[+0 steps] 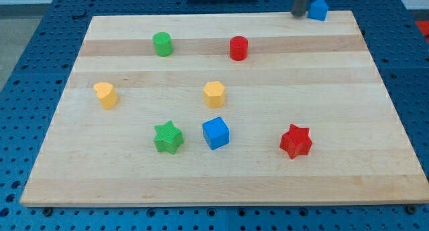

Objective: Slide the blue triangle right a bit

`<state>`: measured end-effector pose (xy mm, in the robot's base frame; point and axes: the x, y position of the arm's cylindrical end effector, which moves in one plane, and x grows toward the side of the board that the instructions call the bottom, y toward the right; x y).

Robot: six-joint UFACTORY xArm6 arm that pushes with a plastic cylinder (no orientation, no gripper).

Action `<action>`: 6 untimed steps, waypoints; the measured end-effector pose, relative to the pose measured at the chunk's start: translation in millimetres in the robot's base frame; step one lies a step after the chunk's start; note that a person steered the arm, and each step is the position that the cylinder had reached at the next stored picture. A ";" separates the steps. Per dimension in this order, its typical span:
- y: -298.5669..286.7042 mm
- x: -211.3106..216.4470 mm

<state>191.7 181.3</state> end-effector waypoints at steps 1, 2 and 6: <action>8.0 -0.5; 9.2 0.5; -24.6 12.4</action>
